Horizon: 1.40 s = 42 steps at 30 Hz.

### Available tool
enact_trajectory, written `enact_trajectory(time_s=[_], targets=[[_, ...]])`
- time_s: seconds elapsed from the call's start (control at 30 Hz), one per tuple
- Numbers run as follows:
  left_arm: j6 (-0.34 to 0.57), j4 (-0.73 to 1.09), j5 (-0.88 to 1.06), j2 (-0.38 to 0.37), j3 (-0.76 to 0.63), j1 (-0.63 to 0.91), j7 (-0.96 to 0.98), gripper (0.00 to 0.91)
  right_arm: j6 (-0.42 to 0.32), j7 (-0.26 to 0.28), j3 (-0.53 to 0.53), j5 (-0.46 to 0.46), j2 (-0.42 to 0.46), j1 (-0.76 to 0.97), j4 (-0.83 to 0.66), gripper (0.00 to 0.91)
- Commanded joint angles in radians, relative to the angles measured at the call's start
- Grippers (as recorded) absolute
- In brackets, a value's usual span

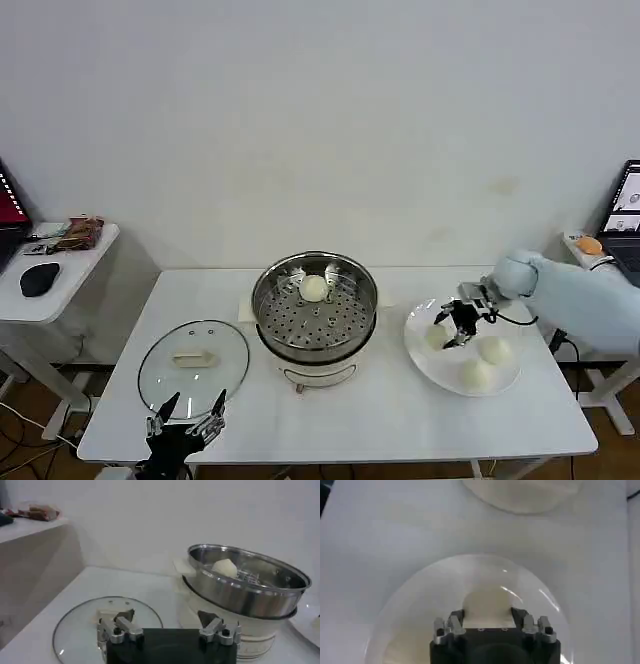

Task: Take steamed baozi put them in steamer then cover it.

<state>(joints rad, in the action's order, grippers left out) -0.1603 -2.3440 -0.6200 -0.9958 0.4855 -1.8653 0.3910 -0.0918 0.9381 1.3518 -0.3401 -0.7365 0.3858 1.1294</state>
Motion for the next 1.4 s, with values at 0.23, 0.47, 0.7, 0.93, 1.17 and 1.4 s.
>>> enact_trajectory(time_s=[0.23, 0.47, 0.7, 0.93, 1.17, 1.4], targets=[[0.001, 0.000, 0.000, 0.004, 0.000, -0.002, -0.001, 0.907, 0.021, -0.001, 0.176, -0.153, -0.006, 0.354, 0.182, 0.665], [0.003, 0.001, 0.000, 0.003, 0.000, -0.001, -0.002, 0.907, 0.094, -0.028, 0.219, -0.286, -0.072, 0.455, 0.253, 0.675], [0.003, -0.002, 0.001, 0.007, 0.001, 0.001, -0.001, 0.907, 0.180, -0.061, 0.258, -0.406, -0.157, 0.524, 0.282, 0.675], [0.004, -0.005, 0.009, 0.008, -0.009, 0.010, -0.001, 0.907, 0.260, -0.102, 0.254, -0.496, -0.291, 0.499, 0.251, 0.675], [0.007, -0.001, 0.009, 0.012, -0.003, 0.017, -0.001, 0.907, 0.308, -0.155, 0.253, -0.560, -0.396, 0.454, 0.210, 0.675], [0.007, 0.001, 0.010, 0.008, -0.004, 0.028, 0.001, 0.907, 0.345, -0.185, 0.234, -0.631, -0.494, 0.401, 0.163, 0.675]])
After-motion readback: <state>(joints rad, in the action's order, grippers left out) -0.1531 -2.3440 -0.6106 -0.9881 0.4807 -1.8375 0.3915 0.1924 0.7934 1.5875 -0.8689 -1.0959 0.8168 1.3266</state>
